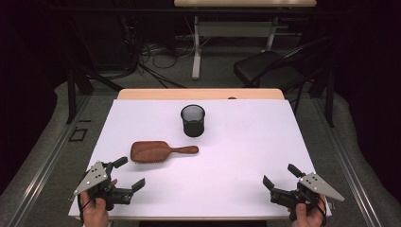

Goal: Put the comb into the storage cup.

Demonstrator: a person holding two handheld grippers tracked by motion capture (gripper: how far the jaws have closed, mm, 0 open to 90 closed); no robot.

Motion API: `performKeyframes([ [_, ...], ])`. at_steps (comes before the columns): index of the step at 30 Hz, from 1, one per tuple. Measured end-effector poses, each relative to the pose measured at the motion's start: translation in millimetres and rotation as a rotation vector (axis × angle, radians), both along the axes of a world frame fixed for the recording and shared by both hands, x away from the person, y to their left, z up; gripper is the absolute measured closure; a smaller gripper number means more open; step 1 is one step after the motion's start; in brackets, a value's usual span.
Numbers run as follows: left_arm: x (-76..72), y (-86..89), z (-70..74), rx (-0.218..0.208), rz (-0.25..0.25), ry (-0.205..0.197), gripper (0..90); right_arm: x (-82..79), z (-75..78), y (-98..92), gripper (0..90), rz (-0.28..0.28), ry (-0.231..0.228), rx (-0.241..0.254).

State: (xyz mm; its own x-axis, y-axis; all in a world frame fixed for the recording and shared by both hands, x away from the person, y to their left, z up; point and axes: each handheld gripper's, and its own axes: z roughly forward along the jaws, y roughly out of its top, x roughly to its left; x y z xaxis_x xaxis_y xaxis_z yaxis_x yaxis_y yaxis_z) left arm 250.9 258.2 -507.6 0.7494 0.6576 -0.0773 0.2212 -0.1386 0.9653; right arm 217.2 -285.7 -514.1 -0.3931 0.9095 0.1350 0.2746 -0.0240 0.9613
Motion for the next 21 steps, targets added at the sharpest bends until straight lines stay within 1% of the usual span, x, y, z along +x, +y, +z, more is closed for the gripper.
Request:
performKeyframes([
  [1, 0.6, 0.0, -0.5, 0.001, -0.001, 0.002, 0.3, 0.5, -0.4, 0.3, 0.0, -0.002, -0.001, 0.009],
  [2, 0.9, -0.2, -1.0, 0.004, 0.005, 0.004, 0.3, 1.1, -0.7, -0.1, 0.0, -0.002, -0.001, 0.009],
  [3, 2.1, -0.4, -2.0, -0.002, 0.004, 0.007, 0.3, 1.6, -0.9, -0.3, 0.0, -0.003, 0.001, 0.006],
  [8, 3.2, -0.6, -2.3, 0.001, 0.007, 0.021, 0.3, 3.4, -2.5, -0.4, 0.0, 0.000, 0.012, -0.001],
  [12, 3.0, -2.6, -2.5, -0.007, 0.011, 0.026, 0.3, 3.4, -1.9, -0.5, 0.0, -0.004, 0.006, -0.001],
  [14, 3.9, -3.6, -2.7, -0.007, 0.005, 0.030, 0.3, 3.9, -2.1, 0.4, 0.0, -0.003, 0.014, -0.002],
  [15, 4.1, -4.6, -2.9, -0.002, 0.012, 0.034, 0.3, 4.1, -2.2, 0.7, 0.0, -0.003, 0.014, -0.006],
  [18, 5.5, -6.8, -3.8, 0.013, 0.007, 0.051, 0.3, 4.0, -2.2, 2.7, 0.0, 0.003, 0.013, -0.010],
  [19, 5.9, -8.1, -4.4, 0.014, 0.014, 0.054, 0.3, 4.0, -2.2, 2.8, 0.0, 0.005, 0.011, -0.016],
  [21, 7.1, -9.3, -4.7, 0.019, 0.010, 0.069, 0.3, 4.0, -2.2, 2.9, 0.0, 0.003, 0.010, -0.020],
])
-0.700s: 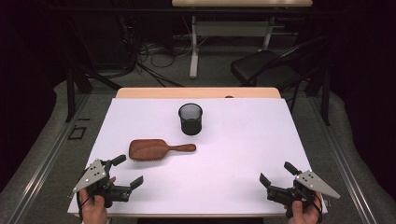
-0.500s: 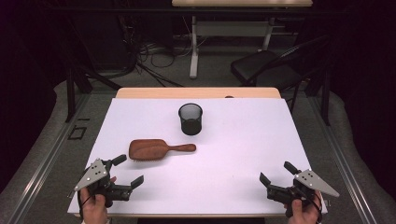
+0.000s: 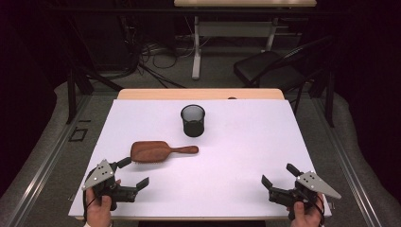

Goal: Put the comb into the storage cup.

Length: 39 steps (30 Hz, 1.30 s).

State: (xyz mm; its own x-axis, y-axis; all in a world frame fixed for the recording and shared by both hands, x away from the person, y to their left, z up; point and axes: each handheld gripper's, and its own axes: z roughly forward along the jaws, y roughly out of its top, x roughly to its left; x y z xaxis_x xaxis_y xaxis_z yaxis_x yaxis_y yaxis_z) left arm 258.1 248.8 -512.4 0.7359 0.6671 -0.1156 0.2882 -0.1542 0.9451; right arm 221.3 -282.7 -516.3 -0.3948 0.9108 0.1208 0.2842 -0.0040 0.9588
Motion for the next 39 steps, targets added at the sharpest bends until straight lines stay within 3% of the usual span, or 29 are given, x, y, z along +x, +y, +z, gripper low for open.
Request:
performKeyframes([
  [4, 1.0, -3.3, -1.5, 0.010, 0.009, 0.012, 0.3, 0.2, 0.0, 0.2, 0.0, -0.002, 0.004, 0.002],
  [10, 6.6, -7.8, -4.9, 0.008, 0.018, 0.090, 0.3, 1.4, -0.8, 1.8, 0.0, 0.000, 0.011, -0.001],
  [17, 11.9, -14.7, -4.4, 0.033, 0.034, 0.129, 0.3, 3.6, -2.3, 3.1, 0.0, 0.008, 0.023, -0.008],
  [22, 17.1, -19.6, 1.9, 0.024, 0.048, 0.151, 0.4, 7.2, -4.4, 4.5, 0.0, 0.013, 0.034, -0.007],
  [25, 21.2, -22.6, 7.3, 0.055, 0.068, 0.176, 0.5, 7.7, -4.9, 5.8, 0.0, 0.014, 0.041, -0.008],
  [28, 25.8, -25.8, 11.1, 0.054, 0.078, 0.202, 1.1, 8.0, -5.1, 7.3, 0.0, 0.018, 0.040, -0.015],
  [34, 35.0, -32.2, 20.5, 0.057, 0.101, 0.189, 10.4, 9.8, -6.2, 8.4, 0.0, 0.019, 0.048, -0.022],
  [39, 43.6, -38.1, 27.1, 0.039, 0.096, 0.209, 13.8, 10.6, -6.6, 8.0, 0.0, 0.016, 0.048, -0.016],
])
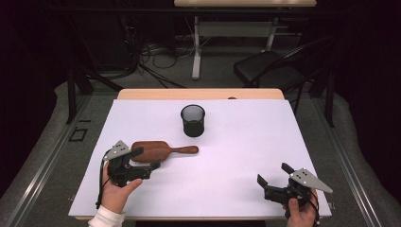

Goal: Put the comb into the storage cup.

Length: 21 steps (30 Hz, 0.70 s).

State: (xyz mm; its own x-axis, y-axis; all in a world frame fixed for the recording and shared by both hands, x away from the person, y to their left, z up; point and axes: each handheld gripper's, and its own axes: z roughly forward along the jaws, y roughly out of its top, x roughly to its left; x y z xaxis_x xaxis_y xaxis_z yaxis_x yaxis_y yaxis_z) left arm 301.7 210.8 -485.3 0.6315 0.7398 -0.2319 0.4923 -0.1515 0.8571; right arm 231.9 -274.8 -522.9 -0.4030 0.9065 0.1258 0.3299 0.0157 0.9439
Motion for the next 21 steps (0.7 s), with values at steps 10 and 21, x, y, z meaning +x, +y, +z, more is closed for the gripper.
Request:
performKeyframes([
  [10, 11.8, -17.8, 7.2, 0.000, -0.024, 0.009, 23.0, -0.2, -0.1, -0.2, 0.0, 0.003, 0.001, -0.003],
  [21, 23.1, -39.6, 13.6, 0.033, -0.037, 0.014, 39.6, 0.7, -0.6, -0.3, 0.0, 0.008, 0.005, -0.003],
])
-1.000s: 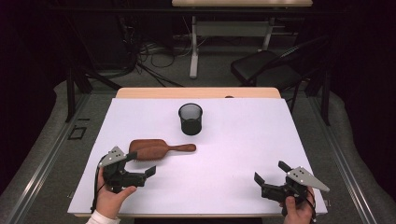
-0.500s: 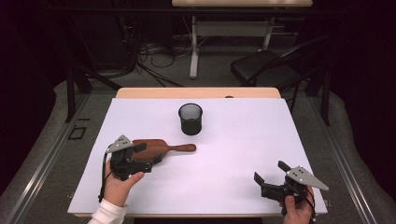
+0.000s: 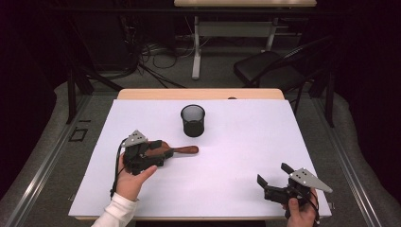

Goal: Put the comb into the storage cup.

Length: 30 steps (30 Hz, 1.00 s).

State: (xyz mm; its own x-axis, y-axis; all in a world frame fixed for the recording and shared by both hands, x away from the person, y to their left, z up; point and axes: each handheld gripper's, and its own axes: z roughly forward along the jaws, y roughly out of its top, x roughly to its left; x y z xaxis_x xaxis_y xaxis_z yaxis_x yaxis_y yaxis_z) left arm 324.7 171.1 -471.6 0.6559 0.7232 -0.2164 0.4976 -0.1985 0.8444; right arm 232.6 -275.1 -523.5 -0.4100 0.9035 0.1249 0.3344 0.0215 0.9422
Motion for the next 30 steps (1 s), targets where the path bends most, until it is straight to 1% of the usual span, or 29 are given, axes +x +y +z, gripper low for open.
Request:
performKeyframes([
  [2, 2.4, -3.4, 0.3, 0.005, -0.005, 0.011, 44.7, -0.2, 0.1, -0.2, 0.0, 0.000, 0.005, 0.001],
  [5, 5.5, -8.6, 0.5, 0.028, 0.006, 0.021, 45.9, -0.2, 0.2, -0.4, 0.0, 0.000, 0.005, 0.001],
  [7, 7.3, -11.6, 0.2, 0.035, 0.013, 0.018, 47.7, 0.0, 0.1, -0.6, 0.0, 0.000, 0.006, 0.002],
  [10, 11.0, -15.4, -0.3, 0.049, 0.027, 0.012, 47.6, 0.3, -0.1, -0.9, 0.0, 0.000, 0.005, 0.005],
  [14, 17.5, -18.7, -1.9, 0.054, 0.031, 0.021, 47.6, 0.4, -0.2, -1.1, 0.4, 0.001, 0.009, 0.011],
  [22, 27.7, -26.5, -8.7, 0.041, 0.043, 0.042, 48.9, 0.8, -0.3, -1.6, 0.6, 0.005, 0.010, 0.011],
  [27, 32.8, -30.7, -11.8, 0.052, 0.049, 0.048, 51.1, 0.7, 0.1, -2.9, 0.8, 0.010, 0.021, 0.008],
  [30, 34.9, -33.5, -14.1, 0.054, 0.061, 0.053, 52.3, 1.1, -0.3, -2.9, 0.8, 0.009, 0.018, 0.015],
])
